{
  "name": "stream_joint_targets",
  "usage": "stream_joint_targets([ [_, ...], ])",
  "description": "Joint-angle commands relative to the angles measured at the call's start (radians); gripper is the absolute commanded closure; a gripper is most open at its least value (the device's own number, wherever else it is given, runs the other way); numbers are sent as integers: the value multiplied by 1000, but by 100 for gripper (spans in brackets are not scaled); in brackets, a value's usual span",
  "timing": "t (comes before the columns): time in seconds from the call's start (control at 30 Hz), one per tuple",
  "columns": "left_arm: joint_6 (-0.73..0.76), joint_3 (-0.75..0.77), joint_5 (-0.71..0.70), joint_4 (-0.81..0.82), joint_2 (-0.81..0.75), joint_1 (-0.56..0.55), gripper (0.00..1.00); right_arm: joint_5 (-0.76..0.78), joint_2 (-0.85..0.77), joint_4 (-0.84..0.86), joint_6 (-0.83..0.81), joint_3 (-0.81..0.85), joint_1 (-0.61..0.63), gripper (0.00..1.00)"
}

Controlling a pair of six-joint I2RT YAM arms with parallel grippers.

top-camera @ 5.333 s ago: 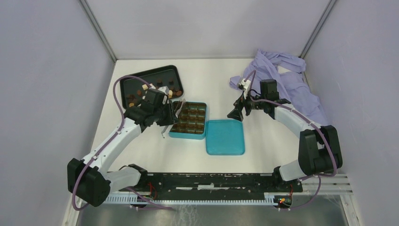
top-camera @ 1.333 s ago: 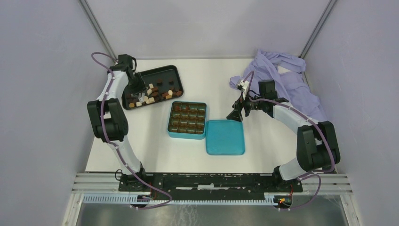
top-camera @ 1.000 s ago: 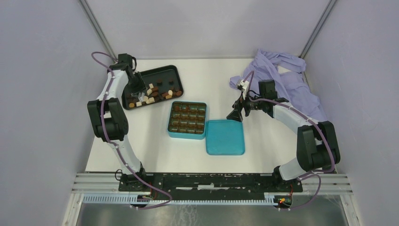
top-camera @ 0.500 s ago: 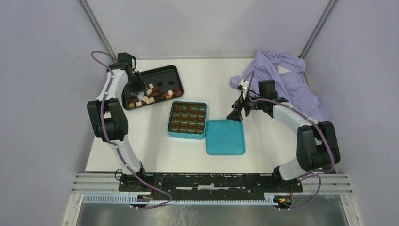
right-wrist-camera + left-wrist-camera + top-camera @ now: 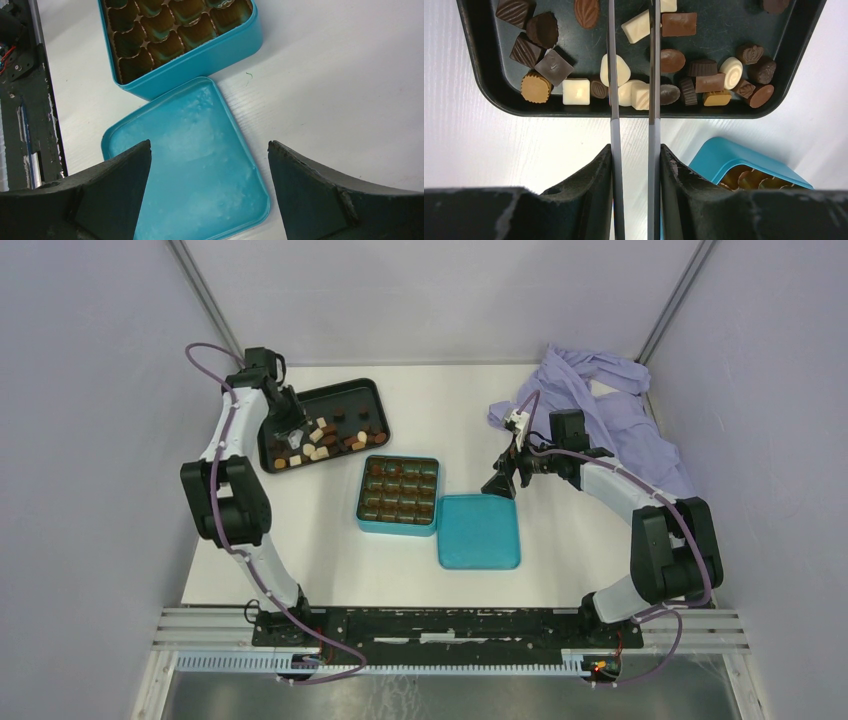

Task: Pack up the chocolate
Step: Pick up the fake chocolate from the plate, then place the fake chocolate in the packing box.

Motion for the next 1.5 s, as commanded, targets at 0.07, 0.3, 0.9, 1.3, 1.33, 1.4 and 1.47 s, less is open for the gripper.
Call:
stream_joint_targets([
  [0.07,45,2,7,41,-90,2,98,-13,-13,28,5,18,-2,8],
  [0.3,25,-65,88,84,-186,1,98,-19,-9,34,9,19,-1,8],
  [0.9,-84,-350,348,230,-611,2,98,-9,-33,-16,-18,46,-2,8],
  [1.3,-183,-563,492,283,-877,-31,98,24,-45,-28,-35,34,-1,8],
  [1.33,-198,-580,496,293,-902,-38,98,26,-43,-29,-37,32,-1,8],
  [1.4,-222,-611,499,306,-953,-47,98,30,-41,-30,-39,32,-1,8],
  [1.47,-237,-629,506,311,-991,-51,98,34,-37,-32,-43,32,-1,8],
])
